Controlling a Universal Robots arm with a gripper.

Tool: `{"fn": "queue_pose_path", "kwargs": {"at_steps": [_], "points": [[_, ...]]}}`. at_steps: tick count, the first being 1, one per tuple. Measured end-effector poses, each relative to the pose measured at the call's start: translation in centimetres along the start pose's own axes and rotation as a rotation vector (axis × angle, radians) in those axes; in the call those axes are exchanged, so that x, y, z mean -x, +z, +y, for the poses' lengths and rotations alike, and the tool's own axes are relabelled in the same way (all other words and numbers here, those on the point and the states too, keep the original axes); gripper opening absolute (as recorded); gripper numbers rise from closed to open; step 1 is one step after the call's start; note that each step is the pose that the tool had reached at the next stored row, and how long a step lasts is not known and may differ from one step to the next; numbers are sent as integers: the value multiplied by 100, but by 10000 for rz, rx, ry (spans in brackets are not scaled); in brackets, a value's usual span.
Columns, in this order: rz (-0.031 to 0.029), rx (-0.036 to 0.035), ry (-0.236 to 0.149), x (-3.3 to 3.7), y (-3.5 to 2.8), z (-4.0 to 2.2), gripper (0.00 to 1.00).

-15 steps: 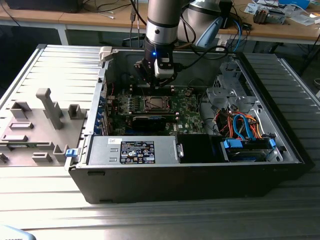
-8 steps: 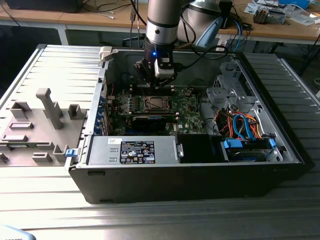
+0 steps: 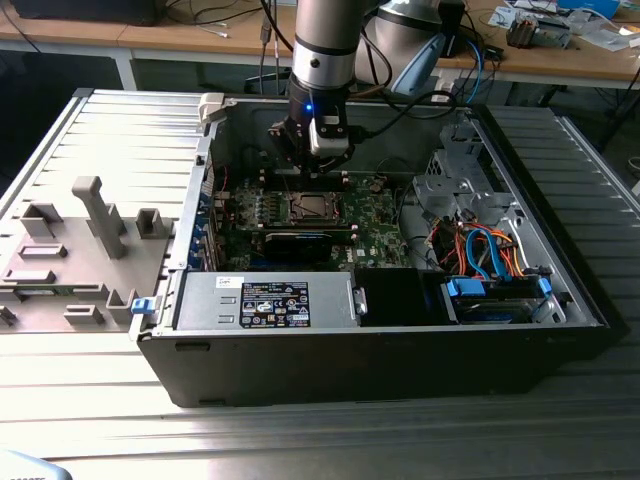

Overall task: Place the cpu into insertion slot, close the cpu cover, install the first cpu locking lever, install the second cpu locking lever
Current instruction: 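Install the first cpu locking lever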

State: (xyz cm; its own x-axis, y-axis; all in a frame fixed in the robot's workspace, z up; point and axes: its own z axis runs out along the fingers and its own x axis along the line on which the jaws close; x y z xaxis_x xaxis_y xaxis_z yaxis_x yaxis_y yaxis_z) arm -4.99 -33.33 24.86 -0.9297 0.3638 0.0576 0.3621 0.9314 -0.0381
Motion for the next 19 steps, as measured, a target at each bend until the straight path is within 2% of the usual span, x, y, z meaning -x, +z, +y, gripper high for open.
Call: {"fn": "queue_pose_path", "kwargs": {"at_steps": [19], "points": [[-4,-7,-112,6,0,2,11]]}}
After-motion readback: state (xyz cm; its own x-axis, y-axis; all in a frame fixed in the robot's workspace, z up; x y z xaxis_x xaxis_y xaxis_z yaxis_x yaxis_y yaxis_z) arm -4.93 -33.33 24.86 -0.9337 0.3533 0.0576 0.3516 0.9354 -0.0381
